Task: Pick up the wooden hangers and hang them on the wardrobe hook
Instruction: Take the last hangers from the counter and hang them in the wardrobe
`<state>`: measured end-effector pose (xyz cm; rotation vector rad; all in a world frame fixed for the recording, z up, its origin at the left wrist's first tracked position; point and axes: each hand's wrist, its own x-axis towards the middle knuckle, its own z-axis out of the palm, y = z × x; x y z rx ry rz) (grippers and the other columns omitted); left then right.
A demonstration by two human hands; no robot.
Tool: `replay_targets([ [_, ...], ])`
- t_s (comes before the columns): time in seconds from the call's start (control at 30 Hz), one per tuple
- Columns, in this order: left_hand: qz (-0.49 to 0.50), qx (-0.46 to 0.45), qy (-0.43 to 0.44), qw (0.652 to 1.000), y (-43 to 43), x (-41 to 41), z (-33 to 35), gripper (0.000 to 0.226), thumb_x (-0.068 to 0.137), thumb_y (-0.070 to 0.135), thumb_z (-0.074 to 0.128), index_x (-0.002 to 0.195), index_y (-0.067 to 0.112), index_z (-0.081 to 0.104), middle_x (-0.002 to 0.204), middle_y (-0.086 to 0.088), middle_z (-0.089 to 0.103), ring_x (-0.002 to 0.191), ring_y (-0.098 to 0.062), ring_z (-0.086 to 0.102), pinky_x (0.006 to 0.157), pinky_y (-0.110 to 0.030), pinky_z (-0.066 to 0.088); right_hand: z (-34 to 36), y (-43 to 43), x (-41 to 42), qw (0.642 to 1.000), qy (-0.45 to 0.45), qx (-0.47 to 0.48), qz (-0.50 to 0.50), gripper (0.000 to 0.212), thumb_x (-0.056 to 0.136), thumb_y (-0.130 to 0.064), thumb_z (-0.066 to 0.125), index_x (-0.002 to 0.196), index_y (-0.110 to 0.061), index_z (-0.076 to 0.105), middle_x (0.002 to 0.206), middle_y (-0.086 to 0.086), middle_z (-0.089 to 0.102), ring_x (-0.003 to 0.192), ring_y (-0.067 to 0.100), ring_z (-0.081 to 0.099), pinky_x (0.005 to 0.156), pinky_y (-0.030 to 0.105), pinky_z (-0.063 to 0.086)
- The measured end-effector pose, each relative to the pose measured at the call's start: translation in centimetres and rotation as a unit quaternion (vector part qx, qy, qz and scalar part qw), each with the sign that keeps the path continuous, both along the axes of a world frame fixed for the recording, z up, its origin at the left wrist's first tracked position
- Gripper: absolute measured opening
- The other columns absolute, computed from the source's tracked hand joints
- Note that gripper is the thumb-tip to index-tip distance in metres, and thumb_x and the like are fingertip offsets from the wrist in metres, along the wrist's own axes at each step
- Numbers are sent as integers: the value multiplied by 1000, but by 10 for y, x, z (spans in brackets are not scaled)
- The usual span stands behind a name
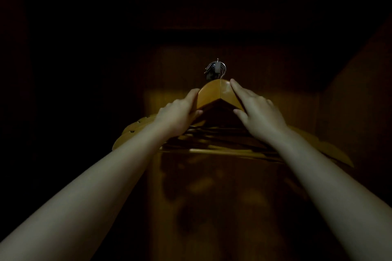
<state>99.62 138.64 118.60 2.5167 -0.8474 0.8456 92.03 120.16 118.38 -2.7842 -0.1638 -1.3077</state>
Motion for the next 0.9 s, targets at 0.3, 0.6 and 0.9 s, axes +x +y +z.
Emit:
replay_targets([
  [0.3, 58, -39, -154, 986, -16, 17, -37, 61, 88, 37, 56, 138, 18, 27, 119, -4, 56, 101, -21, 60, 74, -36, 52, -37, -3, 25, 986, -74, -66, -132, 97, 77, -28, 73, 150, -17, 11, 133, 11, 49, 90, 26, 64, 64, 35, 53],
  [0.6, 60, -59, -267, 960, -17, 46, -42, 39, 88, 20, 58, 124, 9, 47, 98, -7, 61, 73, -20, 62, 51, -26, 37, -45, -1, 48, 979, -126, -61, -149, 101, 65, -5, 78, 147, -13, 20, 129, 15, 53, 80, 26, 64, 60, 34, 52],
  [0.9, 84, 15, -202, 976, -12, 28, -42, 72, 93, 48, 32, 150, 16, 0, 157, -7, 19, 144, -22, 21, 115, -45, 18, -49, 2, 35, 985, -102, -86, -111, 72, 90, -30, 48, 149, -10, 10, 158, 11, 12, 146, 24, 14, 115, 42, 18],
])
